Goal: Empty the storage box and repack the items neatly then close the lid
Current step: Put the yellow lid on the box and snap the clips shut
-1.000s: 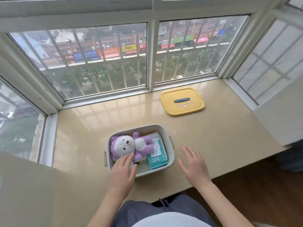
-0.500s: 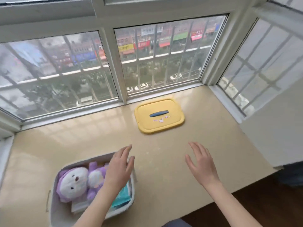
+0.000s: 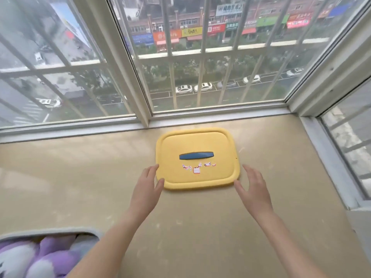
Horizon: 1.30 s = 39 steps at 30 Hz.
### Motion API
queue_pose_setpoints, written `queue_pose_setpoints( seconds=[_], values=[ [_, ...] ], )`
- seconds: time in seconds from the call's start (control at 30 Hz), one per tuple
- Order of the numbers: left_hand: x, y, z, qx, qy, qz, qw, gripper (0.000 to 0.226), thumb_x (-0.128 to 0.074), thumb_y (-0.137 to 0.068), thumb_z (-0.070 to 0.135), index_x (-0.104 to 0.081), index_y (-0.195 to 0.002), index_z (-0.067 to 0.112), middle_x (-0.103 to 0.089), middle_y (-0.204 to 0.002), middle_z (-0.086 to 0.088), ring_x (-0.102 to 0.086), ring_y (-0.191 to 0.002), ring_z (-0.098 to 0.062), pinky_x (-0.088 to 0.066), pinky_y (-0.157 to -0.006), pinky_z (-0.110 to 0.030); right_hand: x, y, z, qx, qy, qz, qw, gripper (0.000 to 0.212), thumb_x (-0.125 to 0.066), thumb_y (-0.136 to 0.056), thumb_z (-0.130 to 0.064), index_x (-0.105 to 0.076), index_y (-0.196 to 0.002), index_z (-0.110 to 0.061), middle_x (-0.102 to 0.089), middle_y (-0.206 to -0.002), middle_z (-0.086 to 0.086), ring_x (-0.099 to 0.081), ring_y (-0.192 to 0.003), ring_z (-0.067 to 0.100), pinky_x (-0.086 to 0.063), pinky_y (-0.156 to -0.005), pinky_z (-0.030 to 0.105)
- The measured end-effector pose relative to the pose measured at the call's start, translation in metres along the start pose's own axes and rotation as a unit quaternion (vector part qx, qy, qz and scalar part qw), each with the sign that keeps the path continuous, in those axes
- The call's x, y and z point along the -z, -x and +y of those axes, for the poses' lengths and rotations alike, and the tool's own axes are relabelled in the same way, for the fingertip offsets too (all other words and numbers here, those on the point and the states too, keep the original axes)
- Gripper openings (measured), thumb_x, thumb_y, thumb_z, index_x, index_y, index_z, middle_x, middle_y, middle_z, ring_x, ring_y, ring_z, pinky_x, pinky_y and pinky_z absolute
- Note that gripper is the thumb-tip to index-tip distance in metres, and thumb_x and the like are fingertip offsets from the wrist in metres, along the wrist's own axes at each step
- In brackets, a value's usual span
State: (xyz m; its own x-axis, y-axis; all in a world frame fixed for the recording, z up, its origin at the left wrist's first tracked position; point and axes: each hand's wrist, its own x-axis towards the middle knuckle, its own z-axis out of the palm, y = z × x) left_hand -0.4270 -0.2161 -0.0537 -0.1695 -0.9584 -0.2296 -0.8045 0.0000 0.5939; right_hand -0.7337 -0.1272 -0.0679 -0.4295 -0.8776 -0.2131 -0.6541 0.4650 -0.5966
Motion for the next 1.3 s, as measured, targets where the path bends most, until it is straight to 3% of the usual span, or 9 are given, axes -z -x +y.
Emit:
queue_pose_setpoints(
  seconds=[0.17,0.3,0.4,0.53,0.6,0.77,0.97,1.17,1.3],
  values=[
    [-0.056,-0.064,-0.035,0.092,0.023,-0.010,0.995,0.063,-0.061,-0.094,0.026,-0.033,-0.150,0.018,-0.039,-0.145,-0.005,-0.040,-0.133,-0.021,-0.034,-0.103,-0.029,-0.054,-0.062,0.039,-0.036,-0.006,-0.033,0.999,0.067,-0.064,-0.091,-0.036,-0.034,-0.151,-0.026,-0.042,-0.144,0.005,-0.036,-0.134,0.026,-0.032,-0.108,0.037],
    [-0.085,-0.087,-0.052,0.133,-0.048,-0.029,0.989,0.070,-0.060,-0.093,0.038,-0.027,-0.153,0.023,-0.032,-0.151,-0.015,-0.029,-0.135,-0.035,-0.021,-0.111,-0.038,-0.074,-0.096,0.058,-0.048,0.085,-0.054,0.994,0.075,-0.061,-0.088,-0.051,-0.027,-0.153,-0.035,-0.040,-0.148,0.006,-0.038,-0.130,0.032,-0.026,-0.105,0.037],
    [-0.095,-0.087,-0.051,0.140,-0.072,-0.038,0.987,0.068,-0.061,-0.091,0.040,-0.030,-0.151,0.030,-0.023,-0.156,-0.014,-0.022,-0.135,-0.036,-0.020,-0.113,-0.040,-0.078,-0.101,0.058,-0.052,0.078,-0.065,0.994,0.077,-0.067,-0.086,-0.047,-0.029,-0.152,-0.039,-0.037,-0.149,0.008,-0.037,-0.127,0.034,-0.026,-0.104,0.033],
    [-0.088,-0.074,-0.041,0.163,0.032,-0.016,0.986,0.067,-0.071,-0.085,0.024,-0.041,-0.145,0.033,-0.019,-0.159,-0.010,-0.020,-0.140,-0.032,-0.019,-0.114,-0.036,-0.073,-0.085,0.047,-0.073,0.004,-0.058,0.996,0.080,-0.076,-0.080,-0.037,-0.035,-0.148,-0.043,-0.040,-0.148,0.001,-0.036,-0.128,0.031,-0.024,-0.094,0.023],
    [-0.076,-0.059,-0.036,0.165,0.091,0.003,0.982,0.067,-0.074,-0.082,0.017,-0.047,-0.141,0.034,-0.019,-0.159,-0.007,-0.021,-0.141,-0.030,-0.020,-0.114,-0.035,-0.066,-0.067,0.044,-0.086,-0.063,-0.026,0.994,0.079,-0.081,-0.076,-0.028,-0.044,-0.145,-0.039,-0.047,-0.145,-0.001,-0.039,-0.130,0.028,-0.026,-0.099,0.023],
    [-0.021,-0.007,-0.026,0.121,0.142,0.024,0.982,0.082,-0.083,-0.072,0.019,-0.046,-0.144,0.026,-0.030,-0.157,-0.002,-0.030,-0.142,-0.023,-0.028,-0.115,-0.037,-0.022,0.004,0.027,-0.070,-0.127,0.028,0.989,0.076,-0.087,-0.072,-0.022,-0.053,-0.140,-0.027,-0.049,-0.144,-0.006,-0.047,-0.130,0.021,-0.037,-0.110,0.048],
    [0.065,0.076,-0.001,0.075,0.144,0.085,0.983,0.085,-0.085,-0.070,0.018,-0.046,-0.145,0.027,-0.029,-0.158,0.007,-0.033,-0.141,-0.011,-0.025,-0.107,-0.016,0.020,0.092,-0.023,-0.006,-0.141,0.067,0.988,0.078,-0.085,-0.074,-0.019,-0.049,-0.144,-0.024,-0.047,-0.145,-0.008,-0.050,-0.120,0.031,-0.047,-0.093,0.039],
    [0.147,0.155,-0.006,0.050,0.161,0.147,0.975,0.082,-0.086,-0.068,0.013,-0.051,-0.141,0.025,-0.030,-0.157,0.008,-0.036,-0.140,-0.010,-0.028,-0.106,-0.018,0.034,0.163,-0.087,0.058,-0.126,0.084,0.987,0.075,-0.086,-0.072,-0.018,-0.053,-0.139,-0.025,-0.049,-0.145,0.000,-0.048,-0.115,0.031,-0.043,-0.097,0.042],
    [0.195,0.208,-0.032,0.050,0.173,0.178,0.967,0.079,-0.085,-0.070,0.012,-0.052,-0.140,0.025,-0.028,-0.158,0.011,-0.037,-0.138,-0.010,-0.034,-0.109,-0.026,0.028,0.213,-0.143,0.079,-0.085,0.085,0.990,0.074,-0.089,-0.067,-0.038,-0.060,-0.133,-0.019,-0.046,-0.144,0.010,-0.037,-0.116,0.032,-0.027,-0.101,0.033]
  ],
)
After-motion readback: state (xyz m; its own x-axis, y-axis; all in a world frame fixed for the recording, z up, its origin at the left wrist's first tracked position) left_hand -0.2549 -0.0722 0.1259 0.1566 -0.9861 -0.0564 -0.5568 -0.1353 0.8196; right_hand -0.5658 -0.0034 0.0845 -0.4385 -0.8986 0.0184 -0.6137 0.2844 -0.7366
